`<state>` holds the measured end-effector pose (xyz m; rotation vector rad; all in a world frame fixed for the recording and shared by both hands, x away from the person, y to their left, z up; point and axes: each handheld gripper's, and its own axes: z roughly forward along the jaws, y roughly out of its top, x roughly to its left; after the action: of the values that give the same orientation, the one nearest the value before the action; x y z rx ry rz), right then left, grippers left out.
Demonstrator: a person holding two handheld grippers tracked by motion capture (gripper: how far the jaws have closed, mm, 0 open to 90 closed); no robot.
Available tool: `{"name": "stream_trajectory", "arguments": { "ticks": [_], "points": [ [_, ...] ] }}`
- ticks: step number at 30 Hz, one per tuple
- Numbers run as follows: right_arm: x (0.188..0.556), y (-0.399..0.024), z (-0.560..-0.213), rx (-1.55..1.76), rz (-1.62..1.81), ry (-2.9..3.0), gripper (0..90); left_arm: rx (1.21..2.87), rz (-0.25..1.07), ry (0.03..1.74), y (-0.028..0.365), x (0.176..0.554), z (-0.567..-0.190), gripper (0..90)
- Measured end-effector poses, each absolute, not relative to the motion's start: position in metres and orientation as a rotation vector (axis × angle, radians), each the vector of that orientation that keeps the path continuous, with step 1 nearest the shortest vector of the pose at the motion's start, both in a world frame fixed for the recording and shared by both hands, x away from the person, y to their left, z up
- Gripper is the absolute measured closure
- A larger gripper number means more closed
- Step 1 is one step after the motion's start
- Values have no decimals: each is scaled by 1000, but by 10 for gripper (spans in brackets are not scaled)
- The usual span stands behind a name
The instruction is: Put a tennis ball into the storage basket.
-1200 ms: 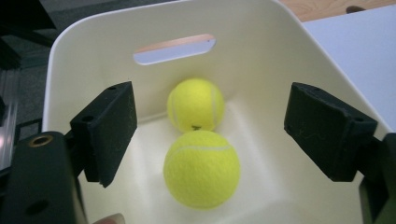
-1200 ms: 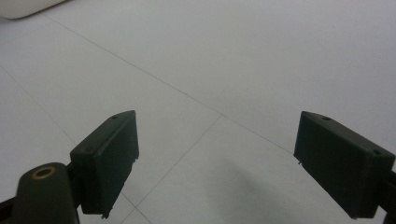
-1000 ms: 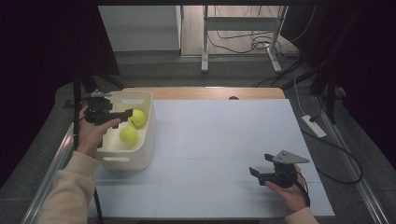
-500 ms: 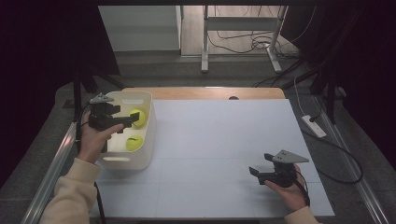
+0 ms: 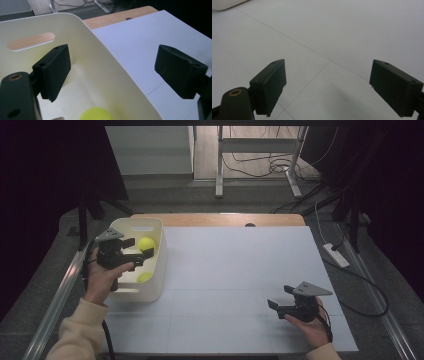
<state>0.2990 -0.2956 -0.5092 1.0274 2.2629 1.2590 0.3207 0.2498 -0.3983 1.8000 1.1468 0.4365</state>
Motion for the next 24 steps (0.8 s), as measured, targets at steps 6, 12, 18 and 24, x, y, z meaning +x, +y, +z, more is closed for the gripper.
{"name": "stream_trajectory", "arguments": {
  "ticks": [6,12,18,24],
  "points": [
    [301,-296,-510,1026,1256,2268,136,1813,436,1108,244,308,-397,143],
    [300,-296,-510,1021,1255,2266,136,1824,429,1081,238,300,-398,143],
    [299,-295,-509,1017,1252,2268,136,1820,425,1067,234,294,-403,145],
    [298,-293,-509,1011,1241,2269,136,1818,416,1041,229,284,-410,147]
  ]
}}
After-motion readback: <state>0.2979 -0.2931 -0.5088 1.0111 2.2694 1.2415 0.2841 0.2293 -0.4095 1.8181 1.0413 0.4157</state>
